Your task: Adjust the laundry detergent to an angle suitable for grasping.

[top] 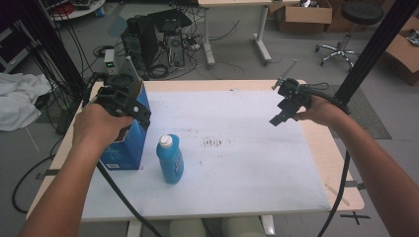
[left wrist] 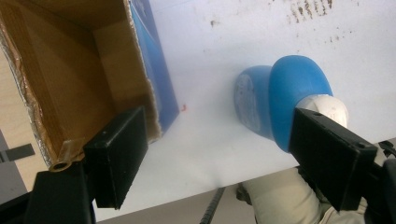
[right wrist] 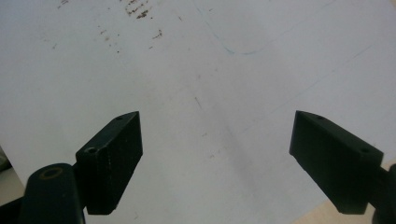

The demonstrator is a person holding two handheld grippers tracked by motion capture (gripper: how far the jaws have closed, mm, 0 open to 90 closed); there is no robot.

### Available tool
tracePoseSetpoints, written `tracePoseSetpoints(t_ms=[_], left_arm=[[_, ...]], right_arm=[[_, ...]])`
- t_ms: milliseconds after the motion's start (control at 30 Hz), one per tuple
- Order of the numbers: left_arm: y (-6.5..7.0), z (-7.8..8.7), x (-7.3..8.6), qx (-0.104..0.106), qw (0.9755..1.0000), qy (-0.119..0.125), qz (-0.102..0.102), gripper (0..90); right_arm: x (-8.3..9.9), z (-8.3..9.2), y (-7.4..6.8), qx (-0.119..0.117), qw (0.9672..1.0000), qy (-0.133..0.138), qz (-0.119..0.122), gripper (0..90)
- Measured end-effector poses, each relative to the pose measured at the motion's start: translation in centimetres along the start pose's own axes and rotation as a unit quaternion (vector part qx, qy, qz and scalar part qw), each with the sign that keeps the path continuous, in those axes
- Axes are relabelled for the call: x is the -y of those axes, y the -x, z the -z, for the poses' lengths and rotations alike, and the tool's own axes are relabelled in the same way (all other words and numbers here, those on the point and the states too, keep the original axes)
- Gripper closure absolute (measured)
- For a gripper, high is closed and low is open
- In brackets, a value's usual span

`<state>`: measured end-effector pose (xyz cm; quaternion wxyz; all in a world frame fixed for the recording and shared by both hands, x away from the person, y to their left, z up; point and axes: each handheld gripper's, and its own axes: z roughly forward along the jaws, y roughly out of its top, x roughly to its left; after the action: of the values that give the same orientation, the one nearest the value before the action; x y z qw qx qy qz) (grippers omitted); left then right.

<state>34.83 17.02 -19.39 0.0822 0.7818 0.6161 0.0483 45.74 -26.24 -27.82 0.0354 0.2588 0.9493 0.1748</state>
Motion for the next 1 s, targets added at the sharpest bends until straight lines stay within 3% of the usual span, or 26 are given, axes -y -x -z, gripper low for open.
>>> tracePoseSetpoints(t_ms=[1000], left_arm=[[0.61, 0.65, 0.40, -0.002, 0.9999, 0.016, 0.000, 20.8]], right_arm=[[0.30, -0.01, -0.06, -0.002, 1.0000, 0.007, 0.004, 17.3]])
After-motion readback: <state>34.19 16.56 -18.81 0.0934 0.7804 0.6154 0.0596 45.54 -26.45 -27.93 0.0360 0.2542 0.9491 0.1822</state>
